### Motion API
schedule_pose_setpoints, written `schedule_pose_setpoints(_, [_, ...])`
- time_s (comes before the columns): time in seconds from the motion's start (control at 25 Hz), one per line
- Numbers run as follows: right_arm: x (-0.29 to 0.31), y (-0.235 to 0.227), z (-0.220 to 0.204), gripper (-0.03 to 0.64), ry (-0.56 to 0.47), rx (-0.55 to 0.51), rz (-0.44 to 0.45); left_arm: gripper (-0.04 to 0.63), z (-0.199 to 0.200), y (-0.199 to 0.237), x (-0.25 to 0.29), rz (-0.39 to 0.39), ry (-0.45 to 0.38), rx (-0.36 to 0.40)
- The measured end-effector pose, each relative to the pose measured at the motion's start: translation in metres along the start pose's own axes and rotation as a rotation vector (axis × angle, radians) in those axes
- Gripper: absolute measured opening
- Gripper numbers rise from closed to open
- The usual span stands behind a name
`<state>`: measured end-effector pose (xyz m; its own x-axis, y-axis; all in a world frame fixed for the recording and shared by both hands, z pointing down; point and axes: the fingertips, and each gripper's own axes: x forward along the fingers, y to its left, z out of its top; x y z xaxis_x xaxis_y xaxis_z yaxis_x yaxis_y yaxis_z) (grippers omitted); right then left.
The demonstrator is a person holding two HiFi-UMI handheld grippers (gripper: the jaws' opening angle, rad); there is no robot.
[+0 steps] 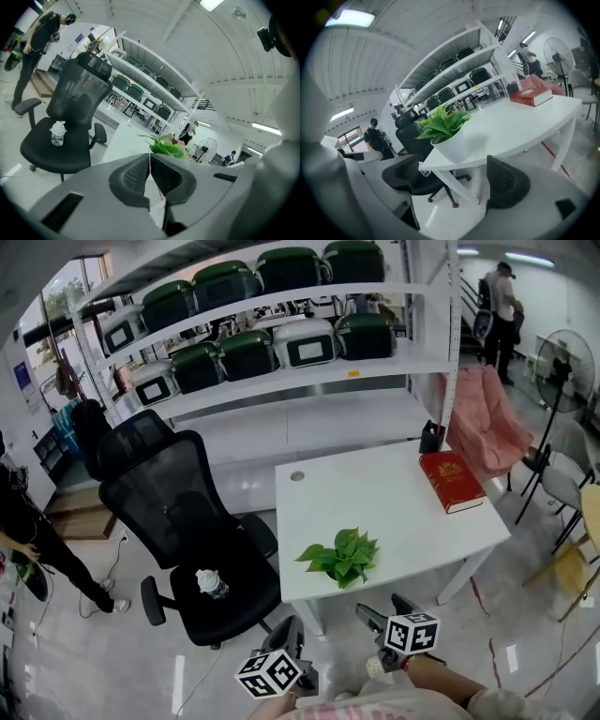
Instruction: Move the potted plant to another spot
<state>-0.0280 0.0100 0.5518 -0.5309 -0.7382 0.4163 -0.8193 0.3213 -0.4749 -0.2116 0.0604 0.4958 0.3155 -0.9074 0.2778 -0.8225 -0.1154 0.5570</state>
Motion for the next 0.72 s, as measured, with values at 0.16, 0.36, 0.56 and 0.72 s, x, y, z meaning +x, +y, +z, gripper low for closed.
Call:
schedule_pose_setpoints(0.16, [-0.028,-0.002,-0.010,0.427,0.000,0.095,-0.009,0.025,-0.004,-0.014,-0.003,-0.025,0.000,0.001])
schedule_pose_setpoints(0.36, [-0.050,-0.015,0.011,0.263,-0.066,0.138,-0.043,0.025,-0.004,-0.031,-0.005,-0.038,-0.009,0.016])
schedule_pose_setpoints(0.56, [-0.074,-0.017,0.045,0.145,-0.140,0.196,-0.003,0.025,-0.006,-0.055,-0.007,-0.052,-0.036,0.019])
schedule_pose_setpoints(0.72, [-0.099,-0.019,0.073,0.071,-0.179,0.218,0.024,0.025,-0.003,-0.087,-0.010,-0.070,-0.067,0.022])
